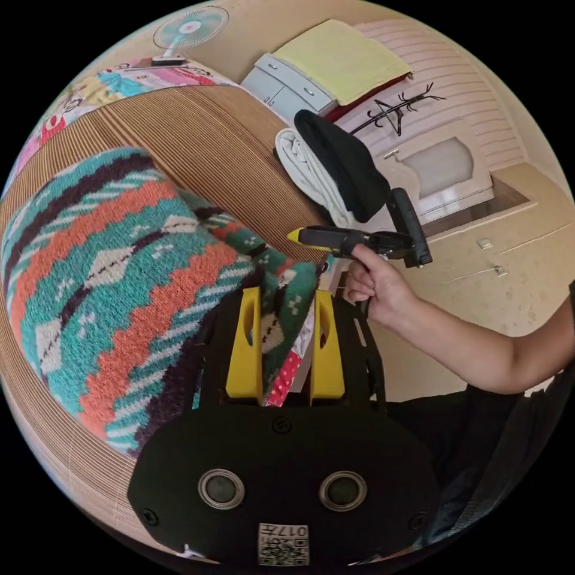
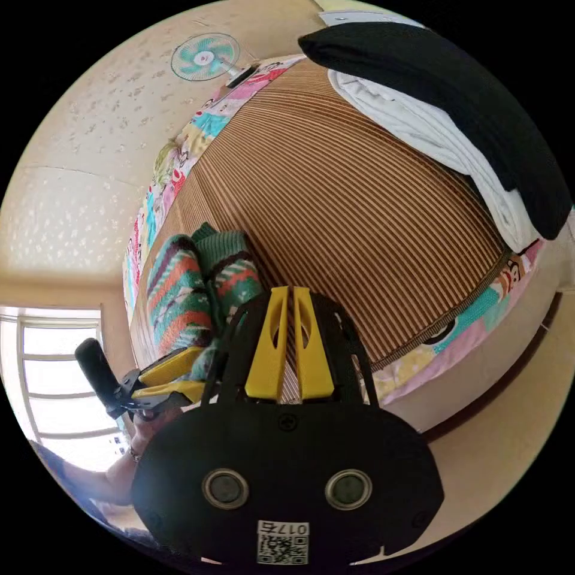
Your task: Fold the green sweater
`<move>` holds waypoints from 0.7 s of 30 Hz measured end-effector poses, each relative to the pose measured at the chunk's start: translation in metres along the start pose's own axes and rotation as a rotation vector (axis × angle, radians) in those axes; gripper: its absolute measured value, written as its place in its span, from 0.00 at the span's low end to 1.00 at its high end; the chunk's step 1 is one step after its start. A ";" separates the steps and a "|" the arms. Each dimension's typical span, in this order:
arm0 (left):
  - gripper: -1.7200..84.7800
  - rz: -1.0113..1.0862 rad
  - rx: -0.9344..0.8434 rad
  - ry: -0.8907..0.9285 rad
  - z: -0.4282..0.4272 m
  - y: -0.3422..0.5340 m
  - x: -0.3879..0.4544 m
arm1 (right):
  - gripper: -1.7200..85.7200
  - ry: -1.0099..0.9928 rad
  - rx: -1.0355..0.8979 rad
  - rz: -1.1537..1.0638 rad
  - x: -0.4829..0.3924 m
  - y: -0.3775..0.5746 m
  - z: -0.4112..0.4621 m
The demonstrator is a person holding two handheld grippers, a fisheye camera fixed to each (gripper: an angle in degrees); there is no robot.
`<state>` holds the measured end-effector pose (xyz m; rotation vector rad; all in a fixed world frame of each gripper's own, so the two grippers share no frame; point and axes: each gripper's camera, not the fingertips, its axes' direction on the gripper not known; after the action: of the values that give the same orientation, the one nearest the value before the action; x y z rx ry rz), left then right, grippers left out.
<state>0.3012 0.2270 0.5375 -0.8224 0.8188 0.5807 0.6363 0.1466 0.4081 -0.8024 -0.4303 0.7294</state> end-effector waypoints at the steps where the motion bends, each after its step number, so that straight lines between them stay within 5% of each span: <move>1: 0.17 -0.023 0.029 0.026 -0.006 0.004 -0.001 | 0.09 -0.027 -0.001 -0.016 0.003 0.000 -0.005; 6: 0.21 -0.025 0.153 0.162 -0.069 0.029 0.003 | 0.23 -0.244 -0.138 -0.170 0.006 -0.017 -0.011; 11: 0.23 -0.334 0.392 -0.008 -0.163 0.075 -0.059 | 0.31 -0.286 -0.260 -0.204 0.014 -0.043 0.011; 18: 0.29 -0.597 0.348 -0.008 -0.157 0.094 -0.188 | 0.34 -0.520 -0.472 -0.205 0.032 -0.067 0.046; 21: 0.30 -0.620 0.267 0.179 -0.132 0.085 -0.225 | 0.34 -0.558 -0.513 -0.239 0.029 -0.067 0.040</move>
<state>0.0605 0.1358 0.6318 -0.8332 0.7324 -0.1505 0.6601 0.1555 0.4870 -0.9974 -1.2315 0.6168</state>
